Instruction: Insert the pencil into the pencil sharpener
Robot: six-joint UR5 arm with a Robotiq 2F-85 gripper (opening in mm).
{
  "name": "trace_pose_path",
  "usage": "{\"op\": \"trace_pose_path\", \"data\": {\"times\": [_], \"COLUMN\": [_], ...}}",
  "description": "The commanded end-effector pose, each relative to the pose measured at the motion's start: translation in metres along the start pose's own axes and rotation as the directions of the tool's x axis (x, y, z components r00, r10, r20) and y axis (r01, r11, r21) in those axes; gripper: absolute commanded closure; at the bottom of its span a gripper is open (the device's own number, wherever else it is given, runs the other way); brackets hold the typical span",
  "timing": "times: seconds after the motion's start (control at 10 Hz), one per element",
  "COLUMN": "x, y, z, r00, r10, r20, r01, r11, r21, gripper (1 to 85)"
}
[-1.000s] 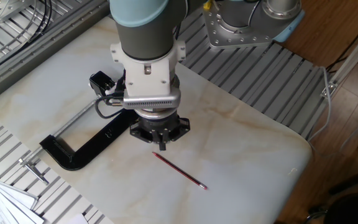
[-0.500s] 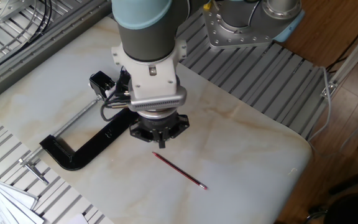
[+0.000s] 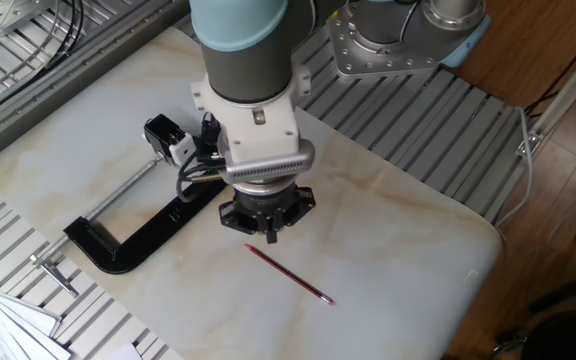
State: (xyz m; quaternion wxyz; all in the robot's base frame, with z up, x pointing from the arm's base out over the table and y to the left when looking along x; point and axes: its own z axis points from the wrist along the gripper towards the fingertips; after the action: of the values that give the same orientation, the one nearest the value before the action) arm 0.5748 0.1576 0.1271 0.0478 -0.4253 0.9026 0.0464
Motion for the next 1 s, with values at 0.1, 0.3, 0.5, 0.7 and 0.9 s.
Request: {"op": "trace_pose_path", "data": {"times": [0.1, 0.3, 0.5, 0.7, 0.9], "x": [0.007, 0.015, 0.019, 0.014, 0.007], "y": [-0.011, -0.016, -0.015, -0.01, -0.01], "z": [-0.007, 0.0, -0.002, -0.003, 0.001], "r00": [0.998, 0.998, 0.999, 0.999, 0.998], "r10": [-0.046, -0.048, -0.034, -0.039, 0.011], "r20": [0.041, 0.03, 0.015, 0.028, 0.055], "r01": [0.047, 0.049, 0.034, 0.04, -0.012], "r11": [0.999, 0.999, 0.999, 0.999, 1.0], "r21": [-0.014, -0.013, -0.012, -0.008, 0.016], "gripper": [21.3, 64.3, 37.3, 2.7, 83.7]}}
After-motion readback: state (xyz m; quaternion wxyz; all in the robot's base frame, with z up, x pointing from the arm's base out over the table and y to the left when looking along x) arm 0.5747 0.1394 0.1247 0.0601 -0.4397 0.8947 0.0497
